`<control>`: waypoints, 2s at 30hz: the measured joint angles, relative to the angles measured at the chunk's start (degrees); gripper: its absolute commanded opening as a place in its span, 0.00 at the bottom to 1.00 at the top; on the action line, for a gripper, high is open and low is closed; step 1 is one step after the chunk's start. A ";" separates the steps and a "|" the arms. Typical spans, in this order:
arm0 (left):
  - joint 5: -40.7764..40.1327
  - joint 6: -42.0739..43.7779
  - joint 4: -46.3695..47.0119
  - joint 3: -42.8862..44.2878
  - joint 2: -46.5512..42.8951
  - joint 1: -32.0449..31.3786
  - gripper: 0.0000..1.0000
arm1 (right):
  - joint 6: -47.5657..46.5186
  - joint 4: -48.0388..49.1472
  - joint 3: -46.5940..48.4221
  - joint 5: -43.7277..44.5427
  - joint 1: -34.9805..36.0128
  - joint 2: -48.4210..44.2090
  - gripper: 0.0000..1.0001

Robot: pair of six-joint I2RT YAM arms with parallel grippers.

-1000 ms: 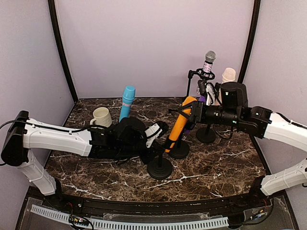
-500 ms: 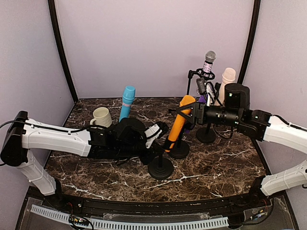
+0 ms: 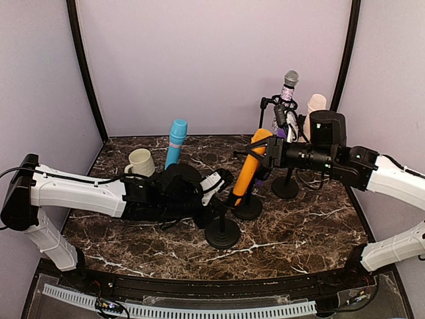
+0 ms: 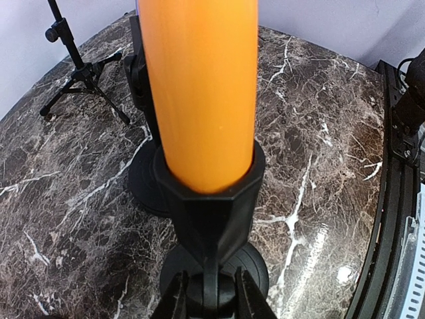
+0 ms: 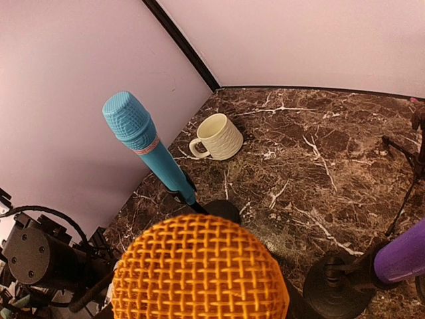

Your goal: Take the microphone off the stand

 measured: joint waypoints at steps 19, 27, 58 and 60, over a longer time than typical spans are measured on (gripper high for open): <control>-1.70 -0.04 -0.35 0.02 0.02 -0.02 0.00 | 5.20 -3.67 5.27 6.54 0.17 1.51 0.13; -2.12 -0.04 -0.72 0.13 0.02 -0.22 0.00 | 4.20 -1.29 5.92 6.56 0.00 -0.02 0.13; -2.54 -2.86 -9.81 1.95 -2.54 0.46 0.00 | 7.30 -21.73 2.43 8.66 -0.04 -13.03 0.11; -0.39 -3.43 -12.09 1.90 -3.89 1.20 0.00 | 9.60 -23.54 -1.90 9.90 -0.04 -13.00 0.11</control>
